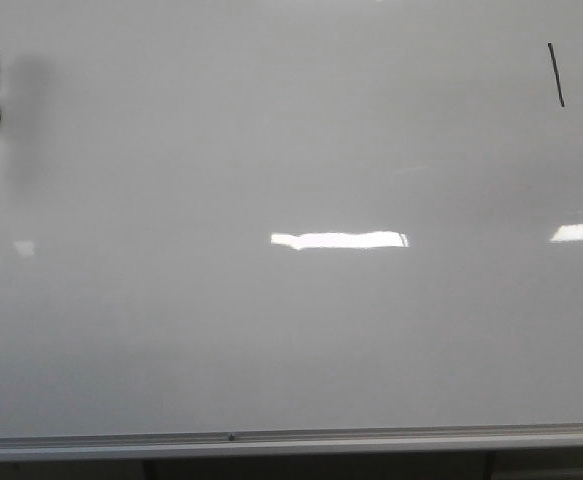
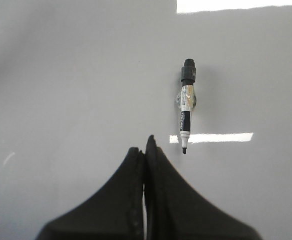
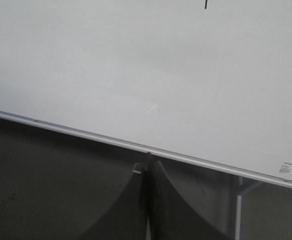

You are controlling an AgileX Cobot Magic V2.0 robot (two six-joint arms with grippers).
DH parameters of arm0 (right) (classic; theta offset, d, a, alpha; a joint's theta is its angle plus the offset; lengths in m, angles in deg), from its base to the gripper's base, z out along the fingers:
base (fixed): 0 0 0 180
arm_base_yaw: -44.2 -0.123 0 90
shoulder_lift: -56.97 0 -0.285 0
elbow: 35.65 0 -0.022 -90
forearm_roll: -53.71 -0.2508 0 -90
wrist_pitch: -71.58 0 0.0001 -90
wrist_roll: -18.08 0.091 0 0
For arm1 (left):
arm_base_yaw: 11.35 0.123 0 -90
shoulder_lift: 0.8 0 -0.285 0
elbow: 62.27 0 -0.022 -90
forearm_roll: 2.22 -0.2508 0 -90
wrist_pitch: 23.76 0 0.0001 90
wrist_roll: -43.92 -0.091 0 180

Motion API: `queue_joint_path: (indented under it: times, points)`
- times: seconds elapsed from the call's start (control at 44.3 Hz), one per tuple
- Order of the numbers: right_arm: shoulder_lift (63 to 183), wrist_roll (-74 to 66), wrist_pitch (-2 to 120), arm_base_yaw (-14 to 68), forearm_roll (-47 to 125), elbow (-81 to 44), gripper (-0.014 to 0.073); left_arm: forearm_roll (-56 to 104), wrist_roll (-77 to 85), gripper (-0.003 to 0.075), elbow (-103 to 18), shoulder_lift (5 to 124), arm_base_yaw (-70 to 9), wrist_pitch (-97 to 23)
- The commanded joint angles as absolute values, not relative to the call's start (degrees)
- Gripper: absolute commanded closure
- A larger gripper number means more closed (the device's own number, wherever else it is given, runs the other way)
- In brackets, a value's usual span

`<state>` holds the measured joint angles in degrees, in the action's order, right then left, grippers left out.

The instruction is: Write number 1 on whiteboard

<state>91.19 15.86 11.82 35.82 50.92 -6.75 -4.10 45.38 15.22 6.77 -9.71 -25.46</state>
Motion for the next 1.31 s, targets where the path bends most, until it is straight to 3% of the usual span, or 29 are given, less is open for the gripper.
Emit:
queue_joint_path:
  times: [0.0, 0.384, 0.609, 1.287]
  points:
    - [87.75, 15.02, 21.51, 38.11, 51.84, -2.76, 0.0662, -3.72, 45.47, 0.0739, 16.51, 5.69, -10.03, -20.36]
    - [67.83, 15.02, 60.91, 43.05, 51.84, 31.61, 0.0662, -3.72, 45.47, 0.0739, 16.51, 5.69, -10.03, -20.36]
    - [63.30, 15.02, 76.66, 43.37, 51.71, 43.08, 0.0662, -3.72, 45.47, 0.0739, 16.51, 5.69, -10.03, -20.36]
    - [63.30, 15.02, 75.73, 44.88, 51.65, 43.14, 0.0662, -3.72, 45.47, 0.0739, 16.51, 5.80, -10.03, -20.36]
